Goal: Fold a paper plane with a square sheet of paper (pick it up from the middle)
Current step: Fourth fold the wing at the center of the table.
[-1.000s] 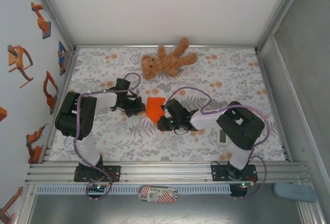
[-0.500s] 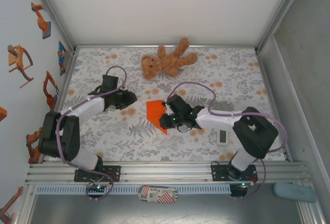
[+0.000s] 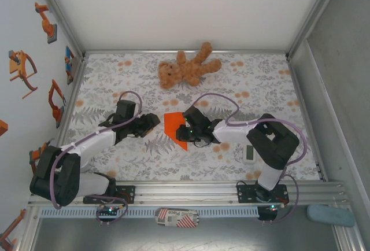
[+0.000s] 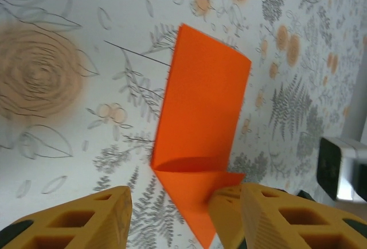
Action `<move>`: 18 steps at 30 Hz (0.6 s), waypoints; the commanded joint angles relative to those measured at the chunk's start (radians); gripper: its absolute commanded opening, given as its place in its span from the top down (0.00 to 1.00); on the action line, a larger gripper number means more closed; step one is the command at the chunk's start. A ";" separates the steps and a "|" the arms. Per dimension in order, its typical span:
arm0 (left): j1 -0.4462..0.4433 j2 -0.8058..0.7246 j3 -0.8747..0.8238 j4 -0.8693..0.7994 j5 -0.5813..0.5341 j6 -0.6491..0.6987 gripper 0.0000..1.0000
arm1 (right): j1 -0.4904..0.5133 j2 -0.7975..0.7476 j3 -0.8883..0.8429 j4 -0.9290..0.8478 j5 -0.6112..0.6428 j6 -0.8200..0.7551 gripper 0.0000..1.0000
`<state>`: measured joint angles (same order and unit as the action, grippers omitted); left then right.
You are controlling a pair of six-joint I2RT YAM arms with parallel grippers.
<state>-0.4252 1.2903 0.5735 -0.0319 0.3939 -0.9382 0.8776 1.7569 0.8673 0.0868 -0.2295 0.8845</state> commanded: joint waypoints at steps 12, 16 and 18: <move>-0.073 0.168 0.022 0.132 0.052 -0.093 0.50 | -0.031 0.066 0.004 0.044 -0.010 0.050 0.84; -0.084 0.198 0.025 0.136 0.048 -0.109 0.54 | -0.037 0.072 -0.015 0.071 -0.030 0.062 0.83; -0.089 0.216 0.027 0.138 0.048 -0.117 0.57 | -0.040 0.069 -0.022 0.076 -0.034 0.065 0.84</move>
<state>-0.5049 1.4860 0.5758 0.0925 0.4316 -1.0321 0.8463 1.8130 0.8669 0.1474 -0.2543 0.9283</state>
